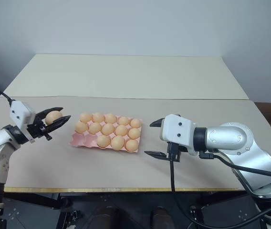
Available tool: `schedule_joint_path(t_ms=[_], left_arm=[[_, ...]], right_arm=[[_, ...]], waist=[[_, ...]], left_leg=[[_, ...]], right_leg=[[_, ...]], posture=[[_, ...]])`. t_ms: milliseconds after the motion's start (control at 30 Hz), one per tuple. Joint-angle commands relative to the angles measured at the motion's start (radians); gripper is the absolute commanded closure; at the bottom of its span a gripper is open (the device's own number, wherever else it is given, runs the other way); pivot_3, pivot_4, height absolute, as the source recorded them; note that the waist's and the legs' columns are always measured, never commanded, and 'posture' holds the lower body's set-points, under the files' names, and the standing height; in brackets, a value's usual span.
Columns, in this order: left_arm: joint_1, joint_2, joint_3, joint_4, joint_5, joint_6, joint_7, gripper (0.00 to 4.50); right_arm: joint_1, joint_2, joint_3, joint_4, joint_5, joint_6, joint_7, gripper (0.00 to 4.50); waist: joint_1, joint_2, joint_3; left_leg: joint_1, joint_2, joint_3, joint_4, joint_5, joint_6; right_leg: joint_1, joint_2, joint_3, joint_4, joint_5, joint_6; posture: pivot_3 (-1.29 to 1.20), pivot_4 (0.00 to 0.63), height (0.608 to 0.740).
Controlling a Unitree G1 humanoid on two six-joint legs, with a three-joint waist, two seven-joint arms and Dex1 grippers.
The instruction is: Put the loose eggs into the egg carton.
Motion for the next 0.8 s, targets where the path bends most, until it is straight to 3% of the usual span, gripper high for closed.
schedule_joint_path(t_ms=[33, 233, 500, 700, 800], left_arm=[[0.019, 0.003, -0.041, -0.053, -0.062, 0.026, -0.112, 2.68], [-0.049, -0.029, -0.147, 0.032, 0.009, -0.021, -0.155, 2.68], [-0.128, -0.056, -0.187, 0.126, 0.025, -0.049, -0.213, 2.68], [-0.143, -0.080, -0.198, 0.164, 0.049, -0.090, -0.222, 0.85], [-0.147, -0.079, -0.177, 0.154, 0.021, -0.078, -0.238, 0.85]], right_arm=[[-0.008, 0.006, -0.022, -0.032, -0.012, -0.013, -0.030, 0.00], [-0.004, 0.007, -0.045, -0.074, 0.000, 0.018, -0.073, 0.00], [0.036, -0.002, -0.080, -0.122, 0.010, 0.053, -0.113, 0.00], [0.050, 0.001, -0.081, -0.135, 0.007, 0.063, -0.135, 0.00], [0.054, 0.000, -0.082, -0.136, 0.008, 0.061, -0.137, 0.00]], waist=[[-0.002, 0.000, 0.000], [-0.001, 0.000, 0.000], [-0.003, 0.000, 0.000], [-0.005, 0.000, 0.000], [-0.005, 0.000, 0.000]], left_leg=[[0.000, 0.000, 0.000, 0.000, 0.000, 0.000], [0.000, 0.000, 0.000, 0.000, 0.000, 0.000], [-0.001, 0.000, 0.000, 0.001, 0.000, 0.000], [-0.001, 0.000, 0.000, 0.001, 0.000, 0.000], [-0.001, 0.000, 0.000, 0.001, 0.000, 0.000]], right_leg=[[0.000, 0.000, 0.000, 0.000, 0.000, 0.000], [0.000, 0.001, 0.000, 0.000, 0.000, 0.000], [0.000, 0.001, -0.001, 0.000, 0.000, 0.000], [0.000, 0.001, -0.001, 0.000, 0.000, 0.000], [0.000, 0.002, -0.001, 0.000, 0.000, 0.000]], posture=[[0.00, 0.150, 0.740], [0.00, 0.150, 0.740], [0.00, 0.150, 0.740], [0.00, 0.150, 0.740], [0.00, 0.150, 0.740]])
